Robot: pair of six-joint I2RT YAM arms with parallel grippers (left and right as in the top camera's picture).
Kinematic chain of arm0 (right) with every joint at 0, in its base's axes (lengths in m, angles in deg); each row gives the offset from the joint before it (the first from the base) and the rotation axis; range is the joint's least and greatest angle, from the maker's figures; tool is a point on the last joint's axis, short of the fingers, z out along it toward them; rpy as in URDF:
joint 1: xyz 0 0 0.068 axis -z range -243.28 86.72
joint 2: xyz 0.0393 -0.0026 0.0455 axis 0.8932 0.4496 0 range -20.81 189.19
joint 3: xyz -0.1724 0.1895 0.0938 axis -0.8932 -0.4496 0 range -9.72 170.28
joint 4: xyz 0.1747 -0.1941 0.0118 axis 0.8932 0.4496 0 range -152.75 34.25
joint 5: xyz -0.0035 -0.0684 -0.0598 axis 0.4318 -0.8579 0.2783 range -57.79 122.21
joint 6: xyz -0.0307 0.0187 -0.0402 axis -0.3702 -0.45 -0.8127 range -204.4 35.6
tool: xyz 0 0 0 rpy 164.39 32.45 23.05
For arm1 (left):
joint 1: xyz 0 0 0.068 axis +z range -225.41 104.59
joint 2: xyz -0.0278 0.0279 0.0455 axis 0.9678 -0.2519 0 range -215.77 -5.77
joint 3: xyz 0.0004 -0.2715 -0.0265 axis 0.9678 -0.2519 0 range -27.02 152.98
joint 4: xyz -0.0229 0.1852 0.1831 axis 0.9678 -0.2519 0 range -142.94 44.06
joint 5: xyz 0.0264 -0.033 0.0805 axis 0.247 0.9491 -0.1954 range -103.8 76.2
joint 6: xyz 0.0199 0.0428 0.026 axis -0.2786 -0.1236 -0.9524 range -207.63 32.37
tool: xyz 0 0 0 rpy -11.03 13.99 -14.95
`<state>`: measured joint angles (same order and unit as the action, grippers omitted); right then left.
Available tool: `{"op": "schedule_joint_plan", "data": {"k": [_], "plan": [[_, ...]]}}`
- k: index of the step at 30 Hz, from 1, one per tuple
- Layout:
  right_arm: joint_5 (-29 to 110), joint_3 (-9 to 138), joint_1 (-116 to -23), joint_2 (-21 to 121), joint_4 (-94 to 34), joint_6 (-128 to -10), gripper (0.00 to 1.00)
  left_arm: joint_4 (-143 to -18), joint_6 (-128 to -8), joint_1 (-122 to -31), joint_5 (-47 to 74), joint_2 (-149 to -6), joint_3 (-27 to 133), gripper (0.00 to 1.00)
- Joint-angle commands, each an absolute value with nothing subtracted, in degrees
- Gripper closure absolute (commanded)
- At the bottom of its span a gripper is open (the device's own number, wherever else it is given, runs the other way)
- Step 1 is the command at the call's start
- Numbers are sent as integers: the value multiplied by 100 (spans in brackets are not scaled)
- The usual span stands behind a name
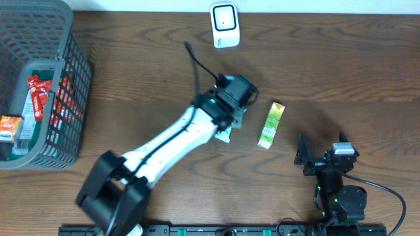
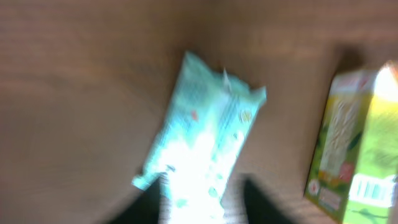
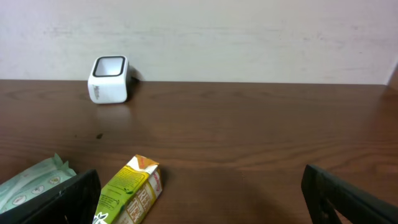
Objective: Scan the item barcode
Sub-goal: 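Carry the wipes pack out and set it left of the carton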
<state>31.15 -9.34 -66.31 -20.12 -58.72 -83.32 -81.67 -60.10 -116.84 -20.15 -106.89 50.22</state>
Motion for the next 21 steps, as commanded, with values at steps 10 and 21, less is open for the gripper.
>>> {"op": "schedule_joint_plan", "data": {"k": [10, 21], "plan": [[3121, -942, -6600, -2049, -5852, -8319, 1, -8224, -6756, -10340, -1689, -11111, 5006, 92], [3121, -942, -6600, -2049, -5852, -8317, 1, -8252, -7243, -10189, 9, -12189, 5006, 92]]}}
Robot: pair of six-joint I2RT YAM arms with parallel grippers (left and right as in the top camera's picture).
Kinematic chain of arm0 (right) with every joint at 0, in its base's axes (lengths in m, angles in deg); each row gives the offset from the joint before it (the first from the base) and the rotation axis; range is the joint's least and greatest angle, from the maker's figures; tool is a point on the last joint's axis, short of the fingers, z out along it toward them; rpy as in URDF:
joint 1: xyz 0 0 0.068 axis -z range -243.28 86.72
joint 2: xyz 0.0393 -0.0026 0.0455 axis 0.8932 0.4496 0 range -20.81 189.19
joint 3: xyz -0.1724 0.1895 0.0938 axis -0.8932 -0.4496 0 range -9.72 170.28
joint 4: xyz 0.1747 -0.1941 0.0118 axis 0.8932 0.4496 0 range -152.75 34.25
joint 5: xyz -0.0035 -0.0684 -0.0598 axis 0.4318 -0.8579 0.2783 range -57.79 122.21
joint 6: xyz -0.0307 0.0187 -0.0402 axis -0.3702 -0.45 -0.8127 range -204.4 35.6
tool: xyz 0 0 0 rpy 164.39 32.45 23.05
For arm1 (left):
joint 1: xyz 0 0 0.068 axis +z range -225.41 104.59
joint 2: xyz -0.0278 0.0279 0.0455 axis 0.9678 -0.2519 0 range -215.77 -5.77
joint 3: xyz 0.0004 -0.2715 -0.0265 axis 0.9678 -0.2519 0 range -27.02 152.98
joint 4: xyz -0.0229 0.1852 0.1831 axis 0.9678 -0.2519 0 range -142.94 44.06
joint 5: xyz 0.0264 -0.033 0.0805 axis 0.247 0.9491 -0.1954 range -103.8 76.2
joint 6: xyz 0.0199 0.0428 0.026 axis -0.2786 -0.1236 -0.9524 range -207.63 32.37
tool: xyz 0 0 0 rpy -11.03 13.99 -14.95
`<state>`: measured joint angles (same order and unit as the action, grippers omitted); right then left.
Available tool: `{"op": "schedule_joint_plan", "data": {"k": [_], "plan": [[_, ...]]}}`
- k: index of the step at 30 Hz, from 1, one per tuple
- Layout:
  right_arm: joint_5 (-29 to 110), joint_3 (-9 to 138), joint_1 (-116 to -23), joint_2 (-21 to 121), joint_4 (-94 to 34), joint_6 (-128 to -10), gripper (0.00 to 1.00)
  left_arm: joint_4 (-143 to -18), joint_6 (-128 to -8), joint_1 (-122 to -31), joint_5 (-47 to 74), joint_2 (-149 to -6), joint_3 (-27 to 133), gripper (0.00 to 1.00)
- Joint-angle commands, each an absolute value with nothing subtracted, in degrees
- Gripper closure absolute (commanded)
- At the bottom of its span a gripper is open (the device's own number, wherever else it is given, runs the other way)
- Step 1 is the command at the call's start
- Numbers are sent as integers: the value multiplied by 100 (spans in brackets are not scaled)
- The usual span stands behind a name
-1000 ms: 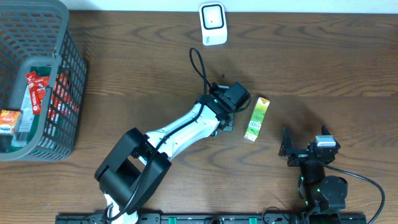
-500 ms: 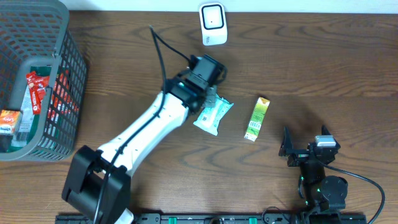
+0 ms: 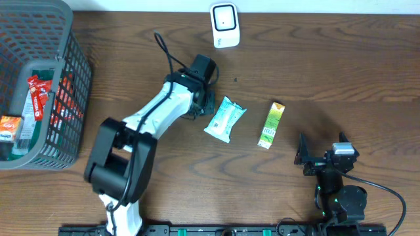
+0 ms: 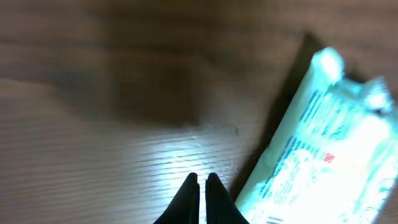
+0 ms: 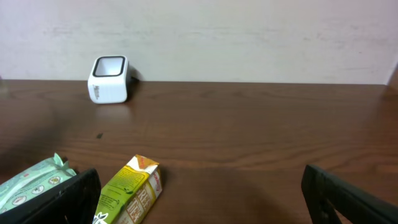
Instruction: Scan the item barcode
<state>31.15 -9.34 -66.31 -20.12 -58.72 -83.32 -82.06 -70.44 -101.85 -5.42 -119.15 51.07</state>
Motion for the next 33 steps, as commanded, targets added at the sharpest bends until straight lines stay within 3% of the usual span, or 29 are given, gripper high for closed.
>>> {"op": "schedule_joint_plan", "data": {"k": [1, 8, 17, 24, 33], "plan": [[3121, -942, -6600, -2049, -5852, -8317, 1, -8248, -7243, -10189, 127, -12291, 5006, 92], [3121, -942, -6600, -2049, -5852, -8319, 1, -8294, -7239, -10303, 999, -12462, 5006, 92], [3121, -942, -6600, -2049, -5852, -8317, 1, -8230, -7239, -10821, 1010, -12462, 5006, 91], [3121, -942, -6600, -2049, -5852, -8319, 1, -7979, -7239, -11046, 335, -12462, 5006, 83], [3121, -942, -6600, -2049, -5852, -8319, 1, -7935, -7236, -11048, -1165, -12462, 5006, 83]]}}
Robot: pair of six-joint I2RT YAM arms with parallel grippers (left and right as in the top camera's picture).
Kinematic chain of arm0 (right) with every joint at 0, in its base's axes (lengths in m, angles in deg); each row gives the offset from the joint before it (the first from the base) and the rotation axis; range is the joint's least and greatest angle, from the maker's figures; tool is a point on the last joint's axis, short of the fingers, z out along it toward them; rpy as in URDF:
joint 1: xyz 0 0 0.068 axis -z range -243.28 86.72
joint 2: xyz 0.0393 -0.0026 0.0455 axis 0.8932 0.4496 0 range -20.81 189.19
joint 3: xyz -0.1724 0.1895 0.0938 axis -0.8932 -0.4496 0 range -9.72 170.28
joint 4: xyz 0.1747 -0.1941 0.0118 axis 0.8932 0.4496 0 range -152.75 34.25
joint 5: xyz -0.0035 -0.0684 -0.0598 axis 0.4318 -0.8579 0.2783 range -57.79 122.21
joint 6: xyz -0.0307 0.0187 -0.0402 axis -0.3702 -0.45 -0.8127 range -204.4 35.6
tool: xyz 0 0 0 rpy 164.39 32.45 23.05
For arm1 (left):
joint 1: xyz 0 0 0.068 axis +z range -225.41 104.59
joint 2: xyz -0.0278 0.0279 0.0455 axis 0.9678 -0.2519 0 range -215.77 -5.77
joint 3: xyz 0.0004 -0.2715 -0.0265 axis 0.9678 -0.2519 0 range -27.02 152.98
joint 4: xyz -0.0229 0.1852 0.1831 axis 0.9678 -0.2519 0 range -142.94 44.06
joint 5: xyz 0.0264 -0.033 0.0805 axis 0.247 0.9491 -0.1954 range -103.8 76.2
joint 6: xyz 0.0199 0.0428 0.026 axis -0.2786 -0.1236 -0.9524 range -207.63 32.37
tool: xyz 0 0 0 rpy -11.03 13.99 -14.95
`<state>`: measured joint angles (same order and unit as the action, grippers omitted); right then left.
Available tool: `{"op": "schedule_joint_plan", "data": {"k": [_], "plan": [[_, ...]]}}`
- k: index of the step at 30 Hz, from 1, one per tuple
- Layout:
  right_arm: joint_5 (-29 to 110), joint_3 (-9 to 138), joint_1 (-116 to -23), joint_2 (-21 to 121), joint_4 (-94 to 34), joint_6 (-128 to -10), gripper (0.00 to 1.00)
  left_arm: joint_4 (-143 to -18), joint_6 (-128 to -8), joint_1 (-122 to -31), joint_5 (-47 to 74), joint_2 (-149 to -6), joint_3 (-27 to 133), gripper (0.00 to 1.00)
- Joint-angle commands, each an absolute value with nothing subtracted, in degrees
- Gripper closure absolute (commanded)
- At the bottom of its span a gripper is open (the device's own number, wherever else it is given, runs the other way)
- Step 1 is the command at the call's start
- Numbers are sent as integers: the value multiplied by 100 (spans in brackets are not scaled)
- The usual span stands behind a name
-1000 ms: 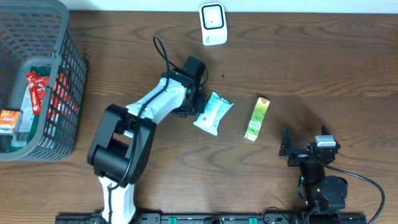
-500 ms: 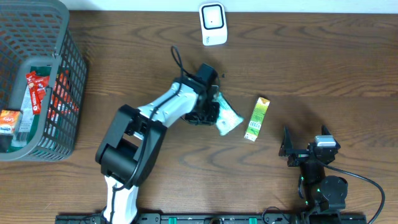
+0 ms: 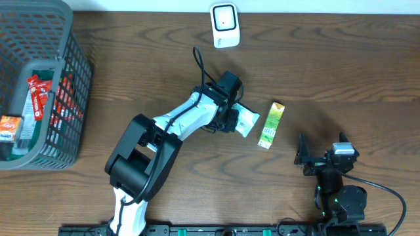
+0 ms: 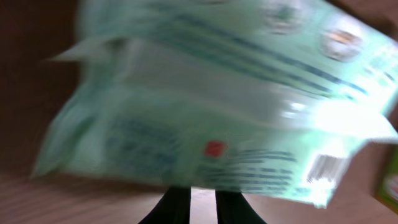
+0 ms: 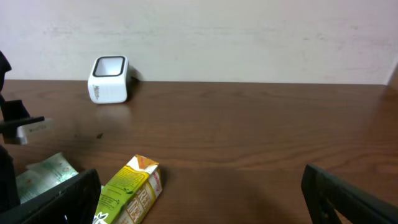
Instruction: Scan the item barcode
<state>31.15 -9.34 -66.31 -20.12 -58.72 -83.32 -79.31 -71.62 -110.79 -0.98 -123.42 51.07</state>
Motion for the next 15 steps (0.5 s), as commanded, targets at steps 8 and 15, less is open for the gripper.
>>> {"op": "schedule_joint_plan", "data": {"k": [8, 15], "plan": [[3121, -942, -6600, -2049, -5852, -8319, 1, -7297, -7239, -11055, -1449, -12473, 5006, 83], [3121, -942, -6600, -2049, -5852, -8319, 1, -7177, -7160, -11055, -1414, -12505, 5006, 83]]}}
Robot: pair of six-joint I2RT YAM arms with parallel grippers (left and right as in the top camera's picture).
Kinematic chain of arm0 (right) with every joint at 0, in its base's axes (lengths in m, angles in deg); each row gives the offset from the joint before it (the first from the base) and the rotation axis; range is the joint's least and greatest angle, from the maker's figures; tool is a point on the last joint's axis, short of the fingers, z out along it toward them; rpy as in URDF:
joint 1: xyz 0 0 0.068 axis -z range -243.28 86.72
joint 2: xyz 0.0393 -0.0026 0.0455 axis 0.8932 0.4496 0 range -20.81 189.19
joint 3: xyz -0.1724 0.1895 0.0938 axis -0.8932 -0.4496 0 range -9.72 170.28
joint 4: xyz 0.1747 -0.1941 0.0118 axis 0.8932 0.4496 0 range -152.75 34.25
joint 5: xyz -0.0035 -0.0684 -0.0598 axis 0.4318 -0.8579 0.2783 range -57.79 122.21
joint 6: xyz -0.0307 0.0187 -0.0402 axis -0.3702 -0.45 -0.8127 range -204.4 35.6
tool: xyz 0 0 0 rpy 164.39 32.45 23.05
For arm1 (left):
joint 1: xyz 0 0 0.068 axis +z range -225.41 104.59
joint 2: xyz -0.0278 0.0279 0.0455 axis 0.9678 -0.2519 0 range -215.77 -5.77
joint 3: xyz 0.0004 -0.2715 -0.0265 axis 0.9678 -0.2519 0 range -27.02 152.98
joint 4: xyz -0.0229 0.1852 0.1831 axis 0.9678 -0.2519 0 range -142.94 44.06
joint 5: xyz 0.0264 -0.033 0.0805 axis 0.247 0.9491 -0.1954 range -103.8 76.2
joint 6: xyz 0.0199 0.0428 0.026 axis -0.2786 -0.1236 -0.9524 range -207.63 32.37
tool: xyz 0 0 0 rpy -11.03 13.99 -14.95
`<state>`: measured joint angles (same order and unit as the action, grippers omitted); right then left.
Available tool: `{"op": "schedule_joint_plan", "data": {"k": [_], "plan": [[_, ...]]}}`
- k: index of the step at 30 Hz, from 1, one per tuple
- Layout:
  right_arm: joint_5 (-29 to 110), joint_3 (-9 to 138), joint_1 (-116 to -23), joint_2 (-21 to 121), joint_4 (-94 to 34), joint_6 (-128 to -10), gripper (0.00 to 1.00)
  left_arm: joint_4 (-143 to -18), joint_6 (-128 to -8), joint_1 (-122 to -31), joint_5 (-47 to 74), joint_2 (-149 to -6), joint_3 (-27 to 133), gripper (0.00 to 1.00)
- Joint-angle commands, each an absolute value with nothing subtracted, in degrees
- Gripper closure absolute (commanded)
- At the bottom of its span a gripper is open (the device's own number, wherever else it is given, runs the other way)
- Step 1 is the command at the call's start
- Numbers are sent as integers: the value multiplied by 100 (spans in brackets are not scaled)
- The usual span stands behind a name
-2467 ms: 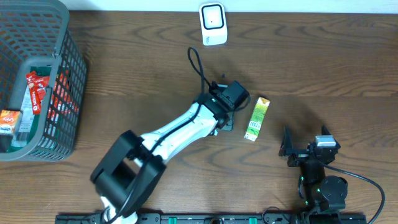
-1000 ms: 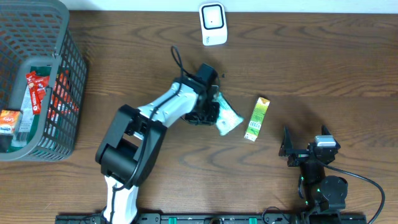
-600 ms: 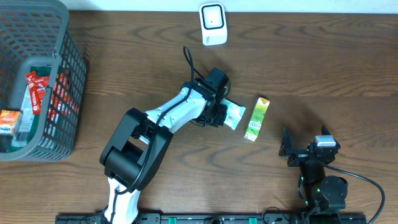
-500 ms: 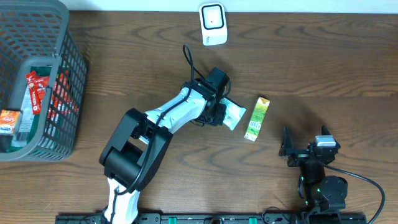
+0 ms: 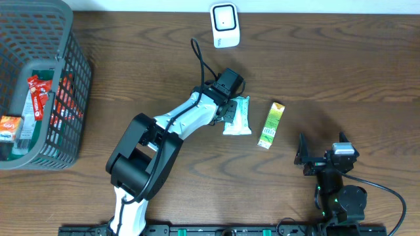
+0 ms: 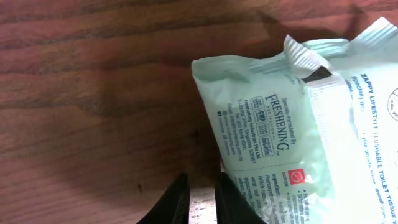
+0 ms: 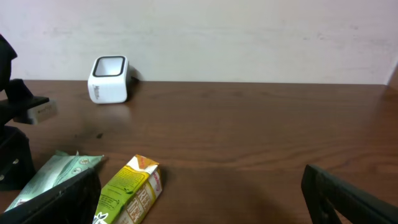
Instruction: Scan the item barcode
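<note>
A pale green wipes pack [image 5: 237, 116] lies flat on the wooden table, printed back face up, just left of a green-yellow carton [image 5: 271, 124]. The white scanner [image 5: 224, 25] stands at the far edge. My left gripper [image 5: 228, 105] sits at the pack's left edge. In the left wrist view its fingers [image 6: 180, 199] are nearly together with only bare table in the slit, and the pack [image 6: 298, 124] lies right of them. My right gripper [image 7: 199, 211] rests open near the front right, facing the carton [image 7: 127, 190] and the scanner [image 7: 109, 79].
A grey wire basket [image 5: 73, 65] holding several packaged items stands at the left end of the table. The left arm's cable [image 5: 197, 62] loops toward the scanner. A pale wall closes off the table's far edge.
The wipes pack was tilted up close against the left wrist camera; now it lies flat, lengthwise beside the carton. The left gripper has shifted slightly away from it. The right arm is unchanged.
The left gripper first stood open over the wipes pack. Then it was shut on the table to the pack's left, the pack lying diagonal. Later it was against the pack, which had shifted toward the carton. Now the pack lies flat, back face up.
</note>
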<state>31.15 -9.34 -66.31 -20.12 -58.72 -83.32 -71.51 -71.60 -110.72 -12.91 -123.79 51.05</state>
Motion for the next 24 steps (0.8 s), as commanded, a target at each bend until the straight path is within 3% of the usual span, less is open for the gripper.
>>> {"op": "schedule_joint_plan", "data": {"k": [1, 24], "plan": [[3121, -942, -6600, -2049, -5852, -8317, 1, -7194, -7149, -11055, -1245, -12505, 5006, 83], [3121, -942, -6600, -2049, -5852, -8317, 1, -7127, -7145, -11822, -797, -12505, 5006, 83]]}}
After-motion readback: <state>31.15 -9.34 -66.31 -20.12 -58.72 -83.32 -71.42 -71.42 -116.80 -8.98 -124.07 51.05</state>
